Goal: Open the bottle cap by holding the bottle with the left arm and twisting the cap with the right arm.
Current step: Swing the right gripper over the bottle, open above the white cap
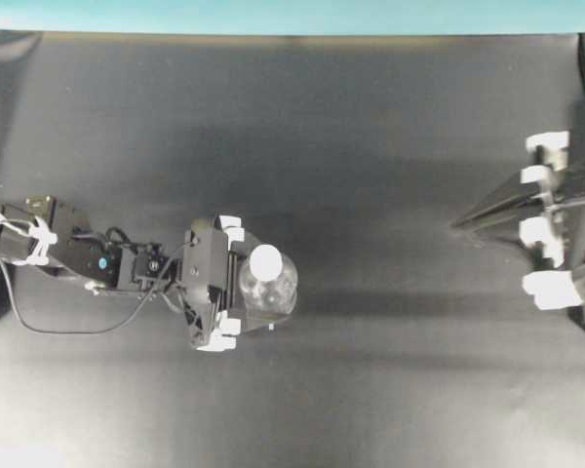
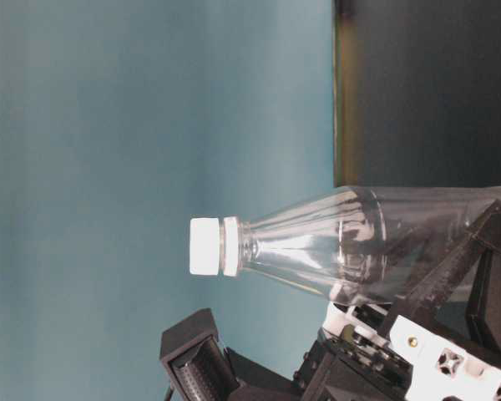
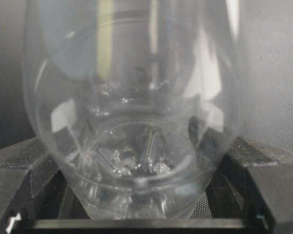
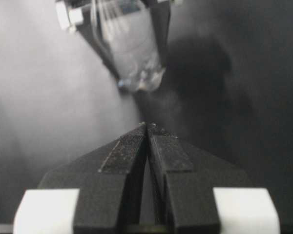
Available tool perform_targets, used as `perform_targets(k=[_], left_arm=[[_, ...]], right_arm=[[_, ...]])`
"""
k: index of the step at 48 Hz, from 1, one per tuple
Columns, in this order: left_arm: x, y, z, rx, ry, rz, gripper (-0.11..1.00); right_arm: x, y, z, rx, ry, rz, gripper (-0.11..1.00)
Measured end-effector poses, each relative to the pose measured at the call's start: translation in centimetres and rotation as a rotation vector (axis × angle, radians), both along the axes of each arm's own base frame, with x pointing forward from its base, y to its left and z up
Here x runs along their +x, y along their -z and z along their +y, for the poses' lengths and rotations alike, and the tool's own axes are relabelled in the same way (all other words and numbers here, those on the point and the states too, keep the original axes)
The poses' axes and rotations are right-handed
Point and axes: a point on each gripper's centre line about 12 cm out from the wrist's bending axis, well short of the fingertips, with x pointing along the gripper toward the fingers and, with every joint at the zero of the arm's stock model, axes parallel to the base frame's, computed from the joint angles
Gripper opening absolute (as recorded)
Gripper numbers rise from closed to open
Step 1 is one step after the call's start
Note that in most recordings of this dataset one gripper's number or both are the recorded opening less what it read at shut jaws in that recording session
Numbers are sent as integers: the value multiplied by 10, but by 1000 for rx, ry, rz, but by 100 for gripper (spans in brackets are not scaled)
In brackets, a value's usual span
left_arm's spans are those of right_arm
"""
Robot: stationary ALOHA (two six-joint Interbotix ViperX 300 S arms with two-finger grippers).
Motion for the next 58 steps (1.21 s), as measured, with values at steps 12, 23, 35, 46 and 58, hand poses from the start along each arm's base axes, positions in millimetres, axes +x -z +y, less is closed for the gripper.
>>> perform_targets(k=[12, 23, 35, 46, 58], left_arm=[[0, 0, 0, -2, 0, 2, 81], [0, 1, -2, -7, 2, 2, 81], [-1, 2, -4, -10, 7, 10, 81], [-1, 2, -6, -9, 13, 11, 81], [-1, 3, -8, -9, 16, 15, 81]], right_arm=[[55, -20, 7, 53, 16, 210, 1], [112, -38, 16, 81, -4, 419, 5], [173, -55, 22, 170, 84, 567, 45], [210, -58, 23, 305, 283, 666, 82], [225, -25, 23, 296, 347, 782, 81]])
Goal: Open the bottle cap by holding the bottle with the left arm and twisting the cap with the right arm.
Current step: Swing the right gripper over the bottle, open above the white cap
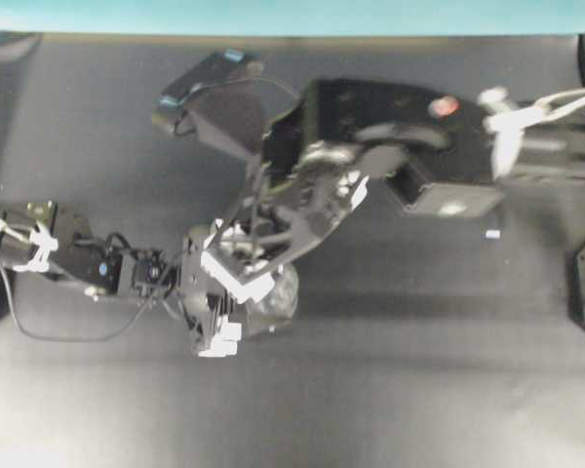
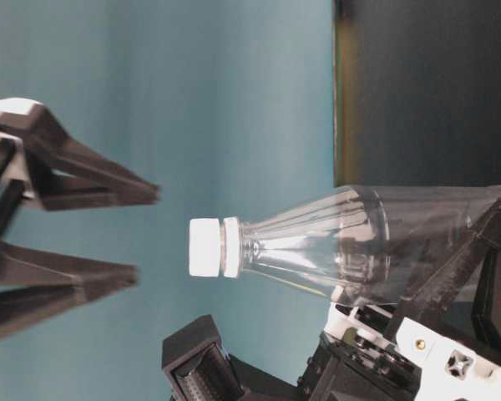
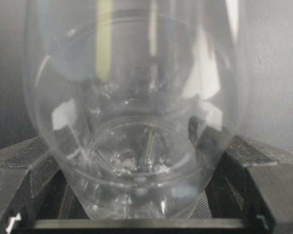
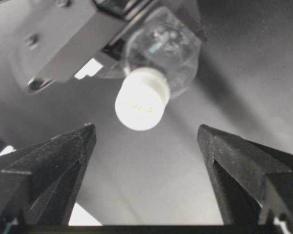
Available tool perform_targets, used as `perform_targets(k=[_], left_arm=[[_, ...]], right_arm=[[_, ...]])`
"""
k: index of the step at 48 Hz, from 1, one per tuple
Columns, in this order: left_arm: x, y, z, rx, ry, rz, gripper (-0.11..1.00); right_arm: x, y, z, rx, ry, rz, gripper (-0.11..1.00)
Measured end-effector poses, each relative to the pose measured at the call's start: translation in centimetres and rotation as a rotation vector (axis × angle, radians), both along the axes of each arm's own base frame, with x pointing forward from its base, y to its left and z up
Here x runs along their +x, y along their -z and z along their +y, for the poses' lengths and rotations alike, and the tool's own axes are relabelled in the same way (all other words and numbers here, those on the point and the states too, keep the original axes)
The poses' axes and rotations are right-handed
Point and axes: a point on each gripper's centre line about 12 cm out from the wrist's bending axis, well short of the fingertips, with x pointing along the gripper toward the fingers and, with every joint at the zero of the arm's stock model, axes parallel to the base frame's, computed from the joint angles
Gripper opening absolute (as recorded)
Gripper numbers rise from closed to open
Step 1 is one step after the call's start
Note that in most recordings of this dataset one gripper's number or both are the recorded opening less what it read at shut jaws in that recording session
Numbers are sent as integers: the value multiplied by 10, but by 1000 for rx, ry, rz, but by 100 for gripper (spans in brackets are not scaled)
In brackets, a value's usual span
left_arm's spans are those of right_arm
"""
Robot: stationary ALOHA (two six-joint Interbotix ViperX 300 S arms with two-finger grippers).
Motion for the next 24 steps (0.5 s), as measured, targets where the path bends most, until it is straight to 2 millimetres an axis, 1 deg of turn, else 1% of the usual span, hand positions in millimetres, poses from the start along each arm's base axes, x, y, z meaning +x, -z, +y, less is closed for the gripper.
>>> perform_targets(k=[7, 18, 24], left_arm=[[0, -1, 1, -1, -3, -1, 81], [0, 0, 0, -3, -1, 2, 81], [0, 0, 0, -3, -1, 2, 81]], right_arm=[[2, 12, 0, -10, 3, 23, 81], [6, 28, -1, -11, 12, 5, 80], [7, 31, 0, -10, 13, -7, 77]])
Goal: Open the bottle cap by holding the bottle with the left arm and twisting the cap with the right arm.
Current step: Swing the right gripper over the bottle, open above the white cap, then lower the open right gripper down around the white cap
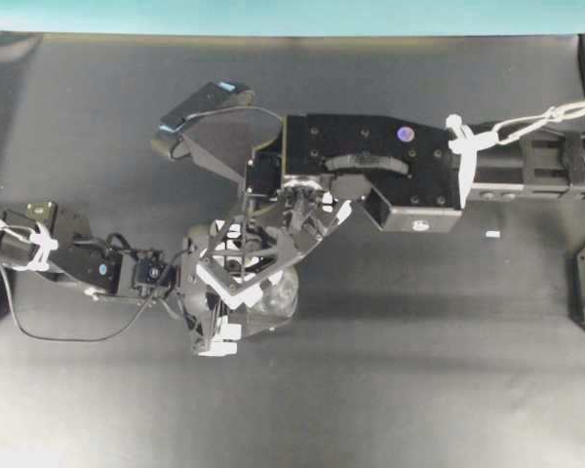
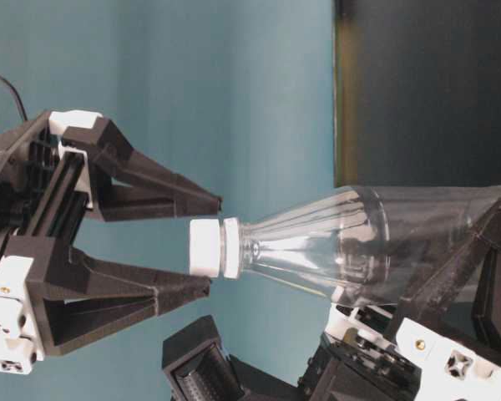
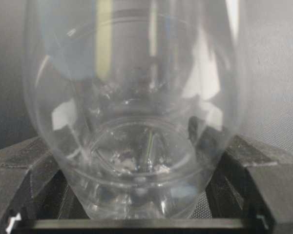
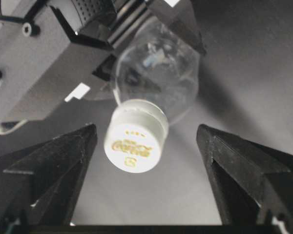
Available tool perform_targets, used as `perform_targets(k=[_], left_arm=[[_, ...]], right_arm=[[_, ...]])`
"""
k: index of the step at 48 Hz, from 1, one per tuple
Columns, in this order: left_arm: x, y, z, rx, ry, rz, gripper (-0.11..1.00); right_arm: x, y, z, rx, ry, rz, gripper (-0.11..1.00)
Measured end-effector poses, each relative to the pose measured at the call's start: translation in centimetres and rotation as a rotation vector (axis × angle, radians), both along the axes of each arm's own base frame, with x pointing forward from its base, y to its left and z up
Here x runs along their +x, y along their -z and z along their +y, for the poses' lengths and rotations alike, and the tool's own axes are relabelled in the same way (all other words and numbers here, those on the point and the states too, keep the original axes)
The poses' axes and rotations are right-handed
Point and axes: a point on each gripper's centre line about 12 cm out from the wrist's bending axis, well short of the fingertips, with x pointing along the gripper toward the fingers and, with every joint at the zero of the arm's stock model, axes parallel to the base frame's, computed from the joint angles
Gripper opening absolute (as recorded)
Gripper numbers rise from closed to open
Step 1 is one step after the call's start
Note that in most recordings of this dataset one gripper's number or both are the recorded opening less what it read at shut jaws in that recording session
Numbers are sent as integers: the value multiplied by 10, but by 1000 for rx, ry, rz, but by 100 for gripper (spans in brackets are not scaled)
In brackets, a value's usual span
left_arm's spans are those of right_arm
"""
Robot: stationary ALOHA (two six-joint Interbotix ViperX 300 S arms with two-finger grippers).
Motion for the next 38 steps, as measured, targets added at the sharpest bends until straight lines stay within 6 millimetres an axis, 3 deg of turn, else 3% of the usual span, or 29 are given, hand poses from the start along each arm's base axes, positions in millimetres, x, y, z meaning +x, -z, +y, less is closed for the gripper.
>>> perform_targets(k=[5, 12, 26, 38], left_arm=[[0, 0, 0, 0, 0, 0, 81], [0, -1, 0, -2, 0, -1, 81], [0, -1, 0, -2, 0, -3, 81], [-1, 1, -1, -1, 1, 5, 81]], right_arm=[[0, 0, 0, 0, 0, -2, 68], [0, 0, 1, 0, -1, -5, 38], [0, -1, 1, -10, -75, -9, 38], [2, -2, 4, -62, -443, -55, 38]])
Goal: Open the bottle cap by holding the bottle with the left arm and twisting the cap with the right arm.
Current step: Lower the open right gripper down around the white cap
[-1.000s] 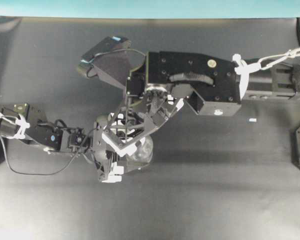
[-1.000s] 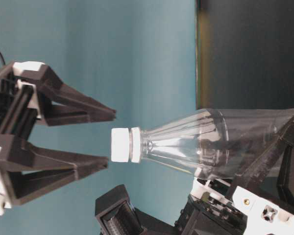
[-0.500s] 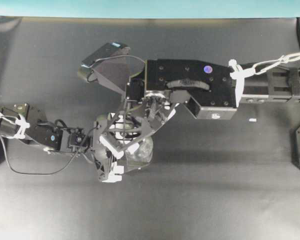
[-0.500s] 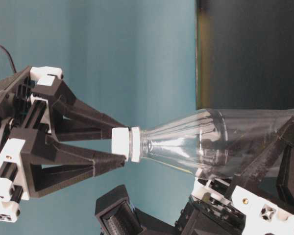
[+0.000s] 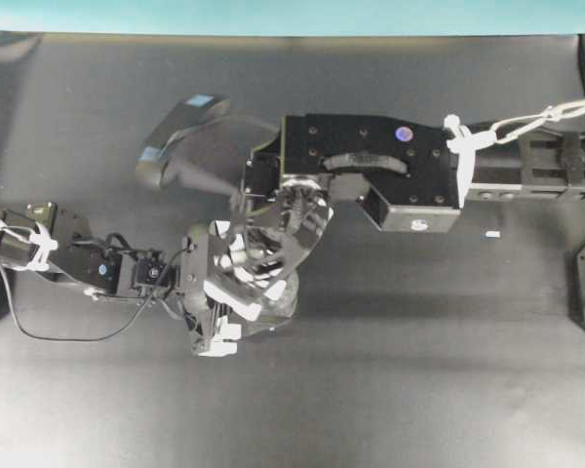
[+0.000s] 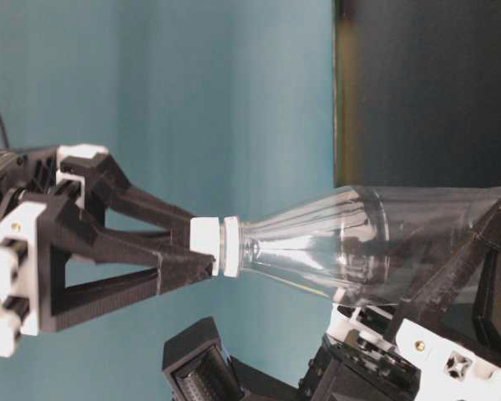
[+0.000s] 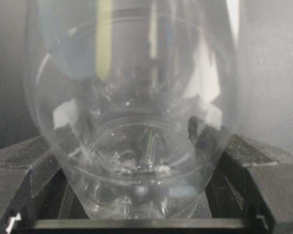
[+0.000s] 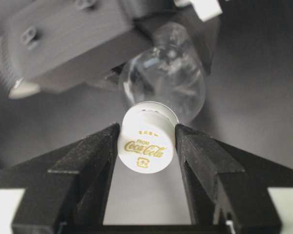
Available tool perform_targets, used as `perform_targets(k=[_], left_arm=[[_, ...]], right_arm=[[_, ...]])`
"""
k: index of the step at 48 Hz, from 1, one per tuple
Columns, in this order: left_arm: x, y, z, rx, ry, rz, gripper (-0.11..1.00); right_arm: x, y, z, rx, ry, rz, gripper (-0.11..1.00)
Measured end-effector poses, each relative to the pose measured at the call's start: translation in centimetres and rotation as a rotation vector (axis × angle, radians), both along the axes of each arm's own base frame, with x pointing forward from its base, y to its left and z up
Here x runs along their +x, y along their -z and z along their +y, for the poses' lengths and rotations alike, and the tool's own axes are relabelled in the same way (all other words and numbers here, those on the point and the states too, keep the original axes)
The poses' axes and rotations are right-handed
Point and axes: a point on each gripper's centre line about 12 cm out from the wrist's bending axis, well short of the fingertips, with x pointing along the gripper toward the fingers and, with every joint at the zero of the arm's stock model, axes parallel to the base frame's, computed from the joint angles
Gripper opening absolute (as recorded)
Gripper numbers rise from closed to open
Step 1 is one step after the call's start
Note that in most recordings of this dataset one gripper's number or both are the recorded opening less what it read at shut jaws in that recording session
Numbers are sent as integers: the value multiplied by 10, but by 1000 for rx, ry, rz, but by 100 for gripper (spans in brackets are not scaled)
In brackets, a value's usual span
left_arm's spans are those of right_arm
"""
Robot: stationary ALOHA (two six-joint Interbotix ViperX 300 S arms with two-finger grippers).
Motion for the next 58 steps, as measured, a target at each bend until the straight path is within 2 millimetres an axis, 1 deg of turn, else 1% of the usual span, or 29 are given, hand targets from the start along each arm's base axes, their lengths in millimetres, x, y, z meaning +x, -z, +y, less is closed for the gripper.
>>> perform_targets(k=[4, 16, 22, 28, 32, 40, 58], left_arm=[[0, -1, 0, 0, 0, -2, 81], [0, 0, 0, -1, -1, 0, 81], [0, 1, 0, 1, 0, 9, 81], [0, 1, 0, 0, -2, 11, 81], [0, 1, 0, 0, -2, 12, 81], [-1, 2, 0, 1, 0, 15, 81], [0, 1, -1, 1, 1, 14, 81]], right_arm=[[0, 0, 1, -26, -144, -21, 38], [0, 0, 1, -99, -490, -71, 38], [0, -1, 1, -132, -640, -94, 38], [-2, 0, 2, -150, -748, -98, 38], [-4, 0, 2, -156, -778, -94, 38], [-4, 1, 3, -159, -781, -92, 38], [-4, -2, 3, -159, -743, -95, 38]])
